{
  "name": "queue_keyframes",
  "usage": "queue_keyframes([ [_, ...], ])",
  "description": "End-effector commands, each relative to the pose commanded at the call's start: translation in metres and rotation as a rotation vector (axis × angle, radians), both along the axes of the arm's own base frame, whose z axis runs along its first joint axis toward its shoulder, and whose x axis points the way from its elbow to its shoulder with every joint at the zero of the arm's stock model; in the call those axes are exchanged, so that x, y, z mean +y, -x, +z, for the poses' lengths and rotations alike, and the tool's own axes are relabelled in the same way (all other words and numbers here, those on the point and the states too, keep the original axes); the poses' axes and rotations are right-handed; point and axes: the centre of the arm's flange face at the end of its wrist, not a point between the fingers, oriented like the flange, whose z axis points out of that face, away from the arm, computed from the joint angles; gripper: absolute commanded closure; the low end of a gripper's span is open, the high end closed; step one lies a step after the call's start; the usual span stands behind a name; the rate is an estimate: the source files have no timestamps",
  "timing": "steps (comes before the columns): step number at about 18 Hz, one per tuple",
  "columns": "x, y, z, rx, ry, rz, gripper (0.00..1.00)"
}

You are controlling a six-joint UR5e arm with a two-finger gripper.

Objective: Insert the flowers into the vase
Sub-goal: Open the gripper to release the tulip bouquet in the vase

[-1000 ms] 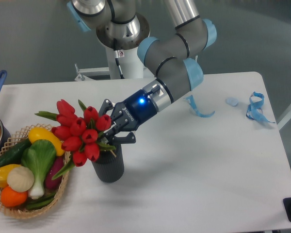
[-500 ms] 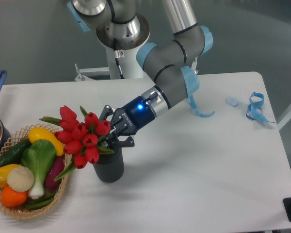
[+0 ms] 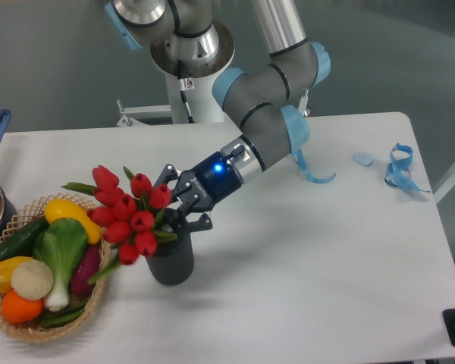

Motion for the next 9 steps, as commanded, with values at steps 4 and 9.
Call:
queue_keyframes([
  [4,-0.002,0.002,0.003,0.032,0.027,0.005,0.00],
  [9,-0.023,0.012,0.028,0.156,0.107,0.055,0.00],
])
